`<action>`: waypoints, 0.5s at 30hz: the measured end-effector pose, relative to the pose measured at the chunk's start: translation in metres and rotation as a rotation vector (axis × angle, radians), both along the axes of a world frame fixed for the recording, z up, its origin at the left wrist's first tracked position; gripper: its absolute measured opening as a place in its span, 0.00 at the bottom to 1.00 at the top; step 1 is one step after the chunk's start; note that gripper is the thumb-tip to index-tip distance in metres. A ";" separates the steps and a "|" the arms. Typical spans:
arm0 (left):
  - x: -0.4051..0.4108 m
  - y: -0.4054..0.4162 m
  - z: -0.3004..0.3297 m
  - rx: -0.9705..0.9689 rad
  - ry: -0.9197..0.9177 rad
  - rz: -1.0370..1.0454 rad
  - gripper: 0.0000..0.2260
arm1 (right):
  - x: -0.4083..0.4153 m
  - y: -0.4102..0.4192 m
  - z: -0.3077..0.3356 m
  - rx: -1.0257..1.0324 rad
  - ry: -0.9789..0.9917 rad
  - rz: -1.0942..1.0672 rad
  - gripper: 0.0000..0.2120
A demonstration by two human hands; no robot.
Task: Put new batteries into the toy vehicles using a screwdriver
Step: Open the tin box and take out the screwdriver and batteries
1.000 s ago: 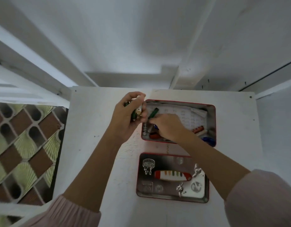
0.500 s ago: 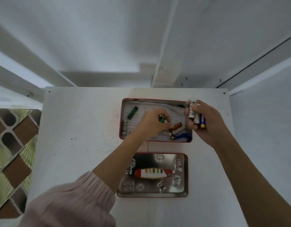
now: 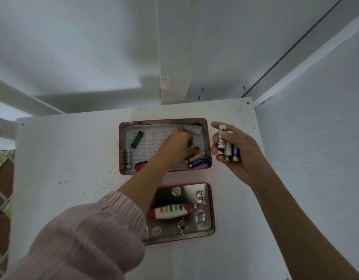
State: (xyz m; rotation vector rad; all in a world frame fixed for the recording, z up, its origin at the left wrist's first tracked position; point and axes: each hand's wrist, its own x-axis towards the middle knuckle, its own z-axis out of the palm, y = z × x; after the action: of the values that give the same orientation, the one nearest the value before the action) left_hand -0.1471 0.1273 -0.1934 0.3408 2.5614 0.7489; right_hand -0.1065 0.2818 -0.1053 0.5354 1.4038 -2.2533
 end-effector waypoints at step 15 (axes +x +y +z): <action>0.016 -0.097 0.072 1.165 -0.449 0.837 0.08 | -0.036 -0.077 -0.024 0.527 0.081 0.322 0.08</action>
State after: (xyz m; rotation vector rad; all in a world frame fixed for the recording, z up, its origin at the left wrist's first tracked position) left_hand -0.1310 0.0304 -0.1213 -0.5619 1.5111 2.2540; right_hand -0.1424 0.2051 -0.1290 0.3431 1.9783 -1.6659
